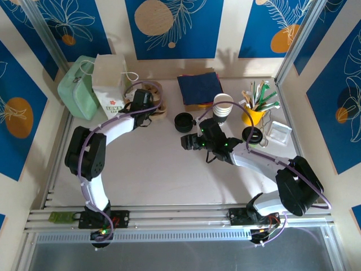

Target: Pack the takeout coffee

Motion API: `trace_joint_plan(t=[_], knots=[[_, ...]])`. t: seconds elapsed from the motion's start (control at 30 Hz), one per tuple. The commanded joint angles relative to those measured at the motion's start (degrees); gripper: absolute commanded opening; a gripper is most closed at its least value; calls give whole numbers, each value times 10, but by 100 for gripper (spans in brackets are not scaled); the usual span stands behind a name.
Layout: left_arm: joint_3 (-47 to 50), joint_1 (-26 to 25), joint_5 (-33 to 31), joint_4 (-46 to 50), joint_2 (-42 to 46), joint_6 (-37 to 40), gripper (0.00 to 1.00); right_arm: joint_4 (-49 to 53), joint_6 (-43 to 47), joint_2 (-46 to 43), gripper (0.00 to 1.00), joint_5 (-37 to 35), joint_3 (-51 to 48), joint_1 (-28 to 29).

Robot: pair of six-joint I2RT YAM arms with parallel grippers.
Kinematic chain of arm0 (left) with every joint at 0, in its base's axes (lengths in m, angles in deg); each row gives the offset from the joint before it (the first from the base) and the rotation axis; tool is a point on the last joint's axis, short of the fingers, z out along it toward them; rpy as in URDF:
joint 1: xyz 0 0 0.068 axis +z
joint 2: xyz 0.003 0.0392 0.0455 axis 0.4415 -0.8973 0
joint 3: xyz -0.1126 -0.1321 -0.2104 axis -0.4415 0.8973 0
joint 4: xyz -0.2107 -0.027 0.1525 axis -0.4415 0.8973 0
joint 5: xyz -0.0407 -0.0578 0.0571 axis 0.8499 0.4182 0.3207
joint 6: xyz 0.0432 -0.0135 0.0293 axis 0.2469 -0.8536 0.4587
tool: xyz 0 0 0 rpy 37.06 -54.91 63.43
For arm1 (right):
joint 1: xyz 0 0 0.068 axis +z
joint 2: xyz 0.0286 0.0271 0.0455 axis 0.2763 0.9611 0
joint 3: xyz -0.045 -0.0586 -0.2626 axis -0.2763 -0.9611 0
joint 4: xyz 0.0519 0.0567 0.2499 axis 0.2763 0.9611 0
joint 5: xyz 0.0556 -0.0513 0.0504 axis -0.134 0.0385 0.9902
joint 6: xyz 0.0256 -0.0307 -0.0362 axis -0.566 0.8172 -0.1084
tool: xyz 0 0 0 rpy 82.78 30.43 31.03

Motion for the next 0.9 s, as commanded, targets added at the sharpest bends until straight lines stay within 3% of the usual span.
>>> trace_joint_plan(t=[0.0,0.4,0.87], knots=[[0,8,5,-15,29,10,13,4,0,0,81,-7,13,-1],[-3,7,65,18,92,41,10,-3,-2,-4,80,-7,8,0],[25,7,191,222,261,176,10,29,17,-45,80,15,11,0]])
